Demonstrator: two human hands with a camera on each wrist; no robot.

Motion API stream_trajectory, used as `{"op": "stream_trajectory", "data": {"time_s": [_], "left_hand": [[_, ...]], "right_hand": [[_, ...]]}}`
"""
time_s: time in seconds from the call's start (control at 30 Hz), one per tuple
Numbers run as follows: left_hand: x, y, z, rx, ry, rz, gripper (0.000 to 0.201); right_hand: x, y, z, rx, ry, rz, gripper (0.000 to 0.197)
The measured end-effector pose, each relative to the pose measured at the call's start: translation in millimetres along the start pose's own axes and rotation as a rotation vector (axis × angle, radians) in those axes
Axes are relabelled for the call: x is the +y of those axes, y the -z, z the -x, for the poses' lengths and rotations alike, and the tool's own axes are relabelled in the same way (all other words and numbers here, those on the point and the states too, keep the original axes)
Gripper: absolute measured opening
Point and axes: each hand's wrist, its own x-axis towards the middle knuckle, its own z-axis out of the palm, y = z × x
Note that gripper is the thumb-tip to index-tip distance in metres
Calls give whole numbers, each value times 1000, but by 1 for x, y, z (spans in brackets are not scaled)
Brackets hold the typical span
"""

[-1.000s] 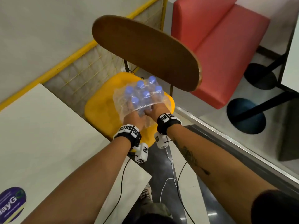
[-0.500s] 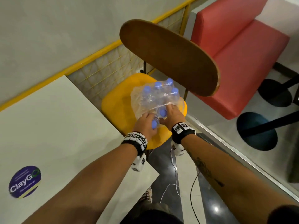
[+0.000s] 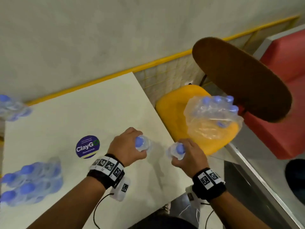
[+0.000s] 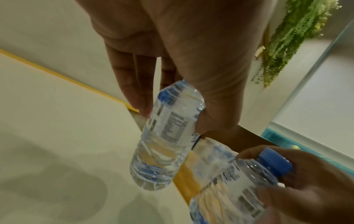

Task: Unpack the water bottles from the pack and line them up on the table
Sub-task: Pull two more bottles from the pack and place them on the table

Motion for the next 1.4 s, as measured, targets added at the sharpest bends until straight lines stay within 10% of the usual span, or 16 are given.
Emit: {"op": "stream_trajectory", "data": {"time_s": [0.6,1.4], "left_hand": [[-235,93,99,33,351,-140,47],[-256,116,107,-222,282,-35,46]], "right_hand": [[-275,-219,-25,-529,366,-26,71],[-304,-280,-10,-526,317,-52,47]]}}
